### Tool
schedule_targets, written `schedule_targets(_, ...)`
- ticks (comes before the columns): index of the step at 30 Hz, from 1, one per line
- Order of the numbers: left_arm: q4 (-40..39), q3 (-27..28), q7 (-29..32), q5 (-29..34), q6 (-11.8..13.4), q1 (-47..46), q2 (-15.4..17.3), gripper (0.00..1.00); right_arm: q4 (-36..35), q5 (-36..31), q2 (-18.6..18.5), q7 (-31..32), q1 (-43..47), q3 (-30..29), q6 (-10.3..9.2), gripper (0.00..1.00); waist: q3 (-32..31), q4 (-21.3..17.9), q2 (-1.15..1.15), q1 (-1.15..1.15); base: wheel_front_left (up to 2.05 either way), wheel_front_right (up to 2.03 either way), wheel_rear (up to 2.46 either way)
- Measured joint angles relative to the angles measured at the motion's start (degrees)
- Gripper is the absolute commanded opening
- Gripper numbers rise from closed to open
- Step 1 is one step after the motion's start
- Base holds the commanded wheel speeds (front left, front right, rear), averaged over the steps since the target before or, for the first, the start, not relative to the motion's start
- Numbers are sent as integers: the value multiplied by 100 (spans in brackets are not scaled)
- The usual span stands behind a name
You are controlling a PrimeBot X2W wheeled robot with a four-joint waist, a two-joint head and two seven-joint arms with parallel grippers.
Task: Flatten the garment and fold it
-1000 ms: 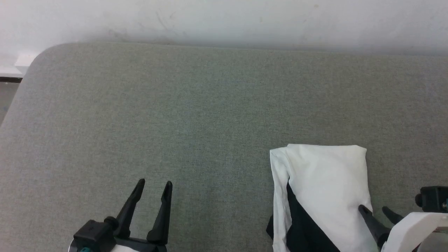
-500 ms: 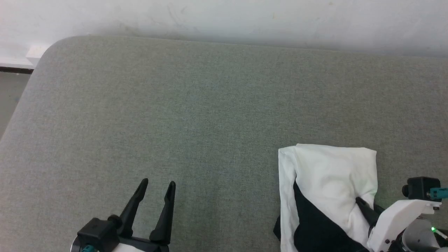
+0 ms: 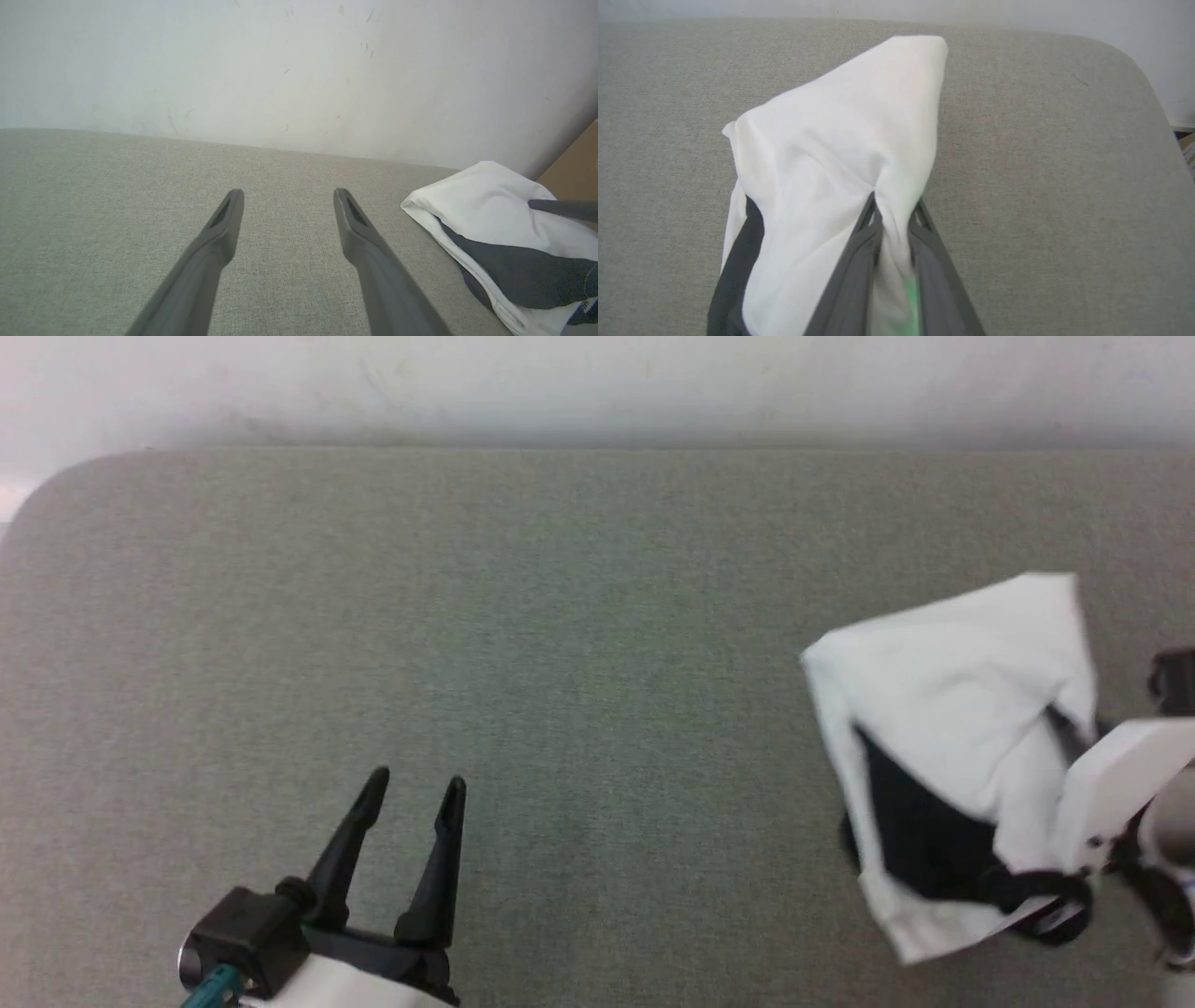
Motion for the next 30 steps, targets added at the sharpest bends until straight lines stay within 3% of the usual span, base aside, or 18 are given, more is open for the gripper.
schedule_targets(4, -102, 19, 21, 71, 0, -255, 44, 100, -167, -99, -653, 388, -352, -51, 0, 0, 240, -132, 0, 1, 0, 0, 0)
schedule_targets(10, -282, 76, 88, 154, -1, -680, 110, 100, -246, -34, -1984, 757, -442, 57, 1, 0, 702, -298, 0, 1, 0, 0, 0)
schedule_targets(15, -400, 142, 166, 227, -1, -969, 201, 100, -211, 10, -2994, 704, -462, -4, 1, 0, 1143, -425, 0, 1, 0, 0, 0)
schedule_targets(18, -459, 164, 185, 297, -4, -1154, 227, 100, -41, 8, -3401, 535, -533, -122, 1, 0, 1412, -490, 0, 1, 0, 0, 0)
schedule_targets(23, -516, 156, 218, 392, -9, -1436, 257, 100, 375, -25, -3815, 182, -568, -276, 1, 0, 1829, -567, 0, 1, 0, 0, 0)
schedule_targets(30, -545, 92, 242, 490, -16, -1669, 267, 100, 834, -413, -3996, -108, -576, -393, 1, 0, 2254, -592, 0, 1, 0, 0, 0)
